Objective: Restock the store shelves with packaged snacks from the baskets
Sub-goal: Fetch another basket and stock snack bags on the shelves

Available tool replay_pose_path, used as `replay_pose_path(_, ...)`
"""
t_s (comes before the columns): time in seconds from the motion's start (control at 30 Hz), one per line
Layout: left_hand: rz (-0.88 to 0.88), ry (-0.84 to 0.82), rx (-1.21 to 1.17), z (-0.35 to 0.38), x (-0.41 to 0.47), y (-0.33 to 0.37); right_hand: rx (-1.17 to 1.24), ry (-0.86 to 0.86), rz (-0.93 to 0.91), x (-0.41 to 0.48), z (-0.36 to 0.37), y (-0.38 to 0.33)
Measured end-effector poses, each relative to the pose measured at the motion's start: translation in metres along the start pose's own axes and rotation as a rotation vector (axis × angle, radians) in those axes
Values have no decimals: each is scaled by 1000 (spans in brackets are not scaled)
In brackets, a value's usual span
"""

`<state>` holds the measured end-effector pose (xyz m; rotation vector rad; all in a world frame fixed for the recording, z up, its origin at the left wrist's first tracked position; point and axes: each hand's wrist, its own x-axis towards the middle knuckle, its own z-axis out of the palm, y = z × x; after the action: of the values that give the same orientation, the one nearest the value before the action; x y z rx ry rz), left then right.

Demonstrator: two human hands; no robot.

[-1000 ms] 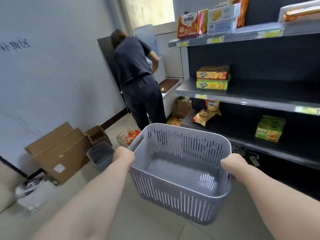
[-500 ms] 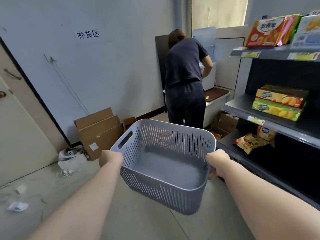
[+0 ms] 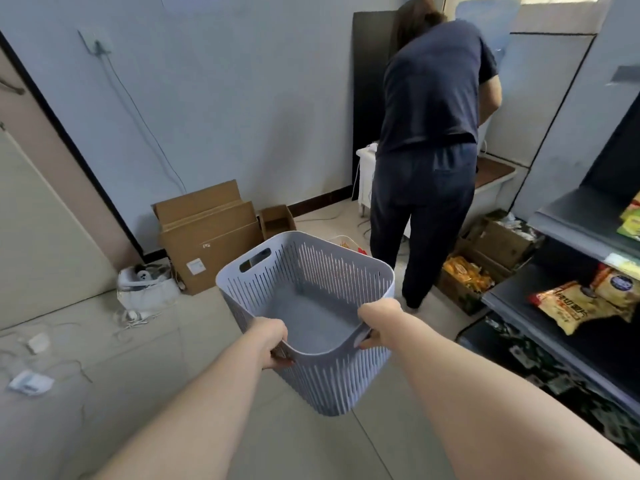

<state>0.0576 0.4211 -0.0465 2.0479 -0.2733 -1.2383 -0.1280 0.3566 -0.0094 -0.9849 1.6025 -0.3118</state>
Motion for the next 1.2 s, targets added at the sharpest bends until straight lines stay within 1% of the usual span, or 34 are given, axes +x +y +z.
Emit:
replay_pose_path(0.03,11,33,-2,-3,14,6,-40,-32,20,4,5,-8)
replay_pose_path(0.13,-7,79,10,-16,50,22,-255,-106,-16,31,21,-32)
replay_pose_path(0.17,-26,111,21,-22,66,28,-363,-124,-18,41,25,-39)
replay_pose_path(0.2,-46,146,29,-25,77,34,-525,-128,-40,53,28,-45)
replay_pose_path(0.27,-78,145,64,-29,104,44,-840,-73,-149,80,32,-60)
replay_pose_path(0.3,-98,146,88,-30,114,49,-947,-30,-209,93,32,-68)
replay_pose_path(0.37,-123,158,142,-32,142,62,-1065,-21,-282,128,37,-88)
replay_pose_path(0.53,-166,200,233,-36,217,100,-1163,-162,-338,215,65,-147)
replay_pose_path(0.6,-173,181,237,-40,243,118,-1242,-208,-336,242,77,-172)
replay_pose_path(0.73,-216,187,218,-52,288,146,-1299,-277,-386,275,108,-210)
replay_pose_path(0.83,-225,162,212,-59,325,166,-1378,-334,-417,300,132,-229)
replay_pose_path(0.93,-228,134,245,-64,366,194,-1342,-318,-403,331,151,-256)
replay_pose_path(1.0,-225,117,264,-66,396,212,-1289,-275,-375,351,161,-275)
replay_pose_path(1.1,-218,82,319,-71,447,238,-1200,-181,-284,388,178,-299)
replay_pose_path(1.2,-174,75,418,-75,499,253,-1137,-120,-214,423,201,-315)
